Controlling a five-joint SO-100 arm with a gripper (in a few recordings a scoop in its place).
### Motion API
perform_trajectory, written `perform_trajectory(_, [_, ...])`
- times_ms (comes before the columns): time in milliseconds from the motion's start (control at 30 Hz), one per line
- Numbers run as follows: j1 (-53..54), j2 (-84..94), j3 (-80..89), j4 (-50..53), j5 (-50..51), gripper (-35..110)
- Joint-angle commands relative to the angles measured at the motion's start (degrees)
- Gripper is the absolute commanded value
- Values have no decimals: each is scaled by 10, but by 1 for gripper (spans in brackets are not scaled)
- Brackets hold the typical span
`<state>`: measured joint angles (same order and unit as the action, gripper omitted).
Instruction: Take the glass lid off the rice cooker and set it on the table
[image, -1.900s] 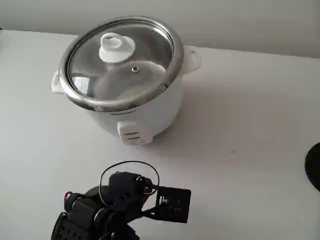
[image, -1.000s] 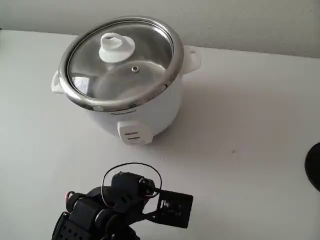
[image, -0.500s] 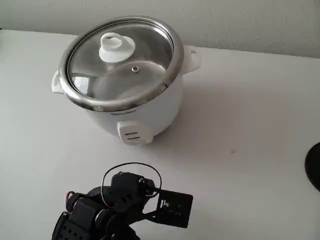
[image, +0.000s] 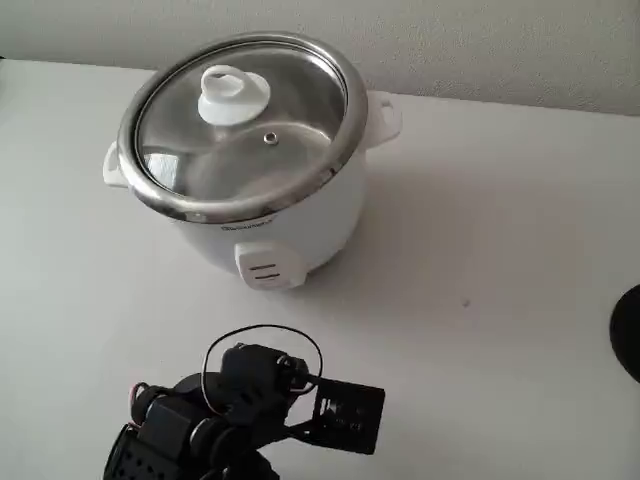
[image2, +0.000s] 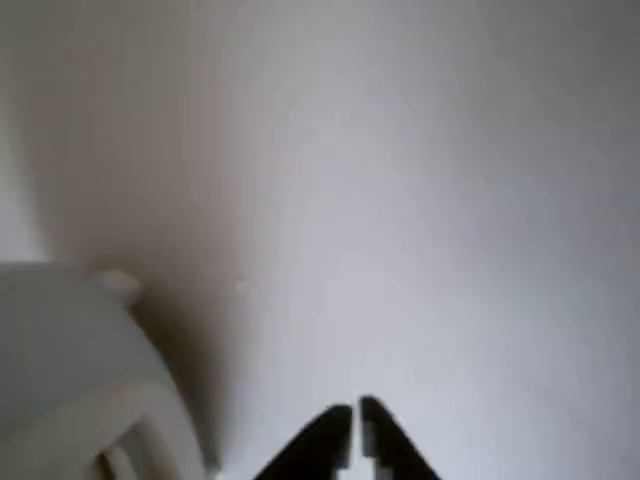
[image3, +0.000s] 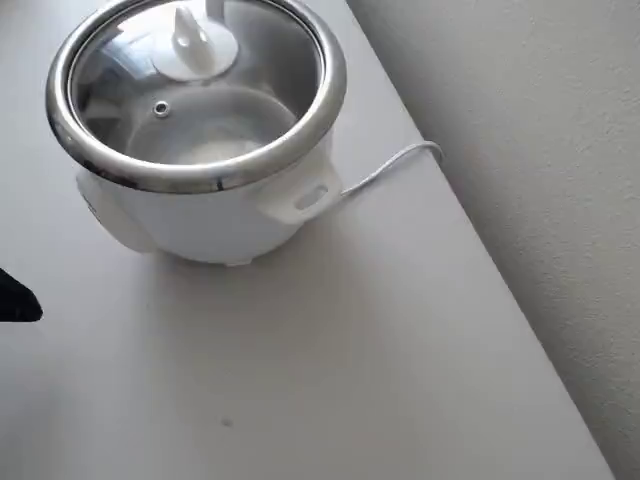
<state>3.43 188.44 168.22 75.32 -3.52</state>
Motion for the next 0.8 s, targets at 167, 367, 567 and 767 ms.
perform_trajectory(167, [18, 0, 21, -34, -8, 5])
perform_trajectory(367, [123, -2, -40, -97, -47, 11])
perform_trajectory(567, [206, -2, -133, -159, -134, 21])
perform_trajectory(767, [149, -54, -294, -236, -116, 26])
